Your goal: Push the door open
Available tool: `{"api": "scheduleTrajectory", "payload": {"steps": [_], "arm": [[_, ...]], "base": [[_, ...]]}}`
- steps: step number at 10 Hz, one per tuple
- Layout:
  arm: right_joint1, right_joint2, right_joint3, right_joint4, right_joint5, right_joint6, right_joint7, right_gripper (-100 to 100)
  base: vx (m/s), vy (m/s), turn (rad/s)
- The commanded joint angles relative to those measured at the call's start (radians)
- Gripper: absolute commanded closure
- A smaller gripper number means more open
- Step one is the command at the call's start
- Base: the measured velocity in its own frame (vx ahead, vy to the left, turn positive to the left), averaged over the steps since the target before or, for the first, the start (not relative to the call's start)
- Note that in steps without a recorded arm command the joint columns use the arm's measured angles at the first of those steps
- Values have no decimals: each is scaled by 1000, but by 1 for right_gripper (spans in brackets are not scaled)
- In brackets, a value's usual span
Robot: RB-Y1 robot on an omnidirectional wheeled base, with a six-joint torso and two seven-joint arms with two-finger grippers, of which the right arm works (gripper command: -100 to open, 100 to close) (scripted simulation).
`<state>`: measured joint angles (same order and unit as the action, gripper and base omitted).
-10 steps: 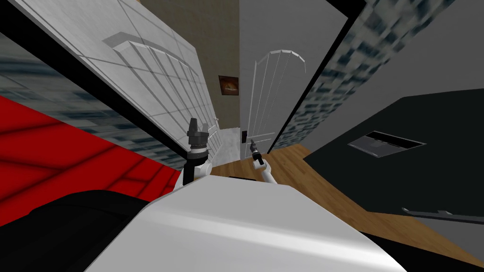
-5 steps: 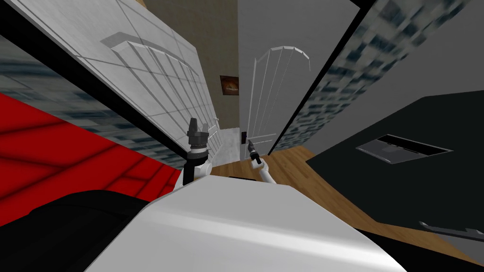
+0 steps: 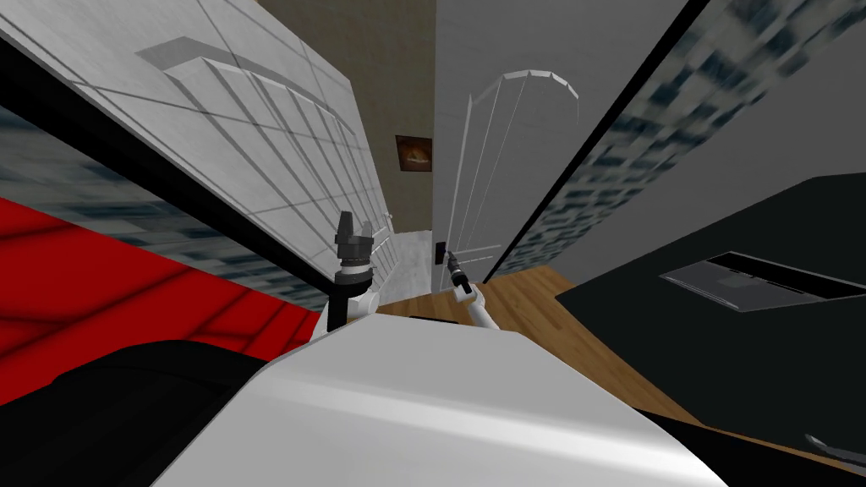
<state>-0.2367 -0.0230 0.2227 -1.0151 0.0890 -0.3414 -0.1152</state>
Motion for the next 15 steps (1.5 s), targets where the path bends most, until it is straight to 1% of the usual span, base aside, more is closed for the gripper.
{"api": "scheduleTrajectory", "payload": {"steps": [1,2,3,4,5,10,11,12,14,15], "arm": [[-6,6,-6,12,-1,-6,2,-100],[-8,16,-8,15,-2,-7,3,-100],[-9,35,-11,18,-3,-8,4,-100],[-4,26,-9,10,-2,-5,4,-100],[-4,26,-9,10,-2,-5,4,100],[-4,26,-9,10,-2,-5,4,100],[-12,13,-24,7,-4,-7,9,100],[-12,11,-27,8,-4,-7,11,100],[-13,-2,-45,9,-6,-7,18,100],[-13,-5,-50,10,-7,-7,20,100]], "base": [[179,88,26],[189,63,17],[199,52,24],[88,26,5],[-11,-3,-7],[-7,-3,5],[105,68,-30],[166,91,-44],[135,96,-64],[141,89,-49]]}}
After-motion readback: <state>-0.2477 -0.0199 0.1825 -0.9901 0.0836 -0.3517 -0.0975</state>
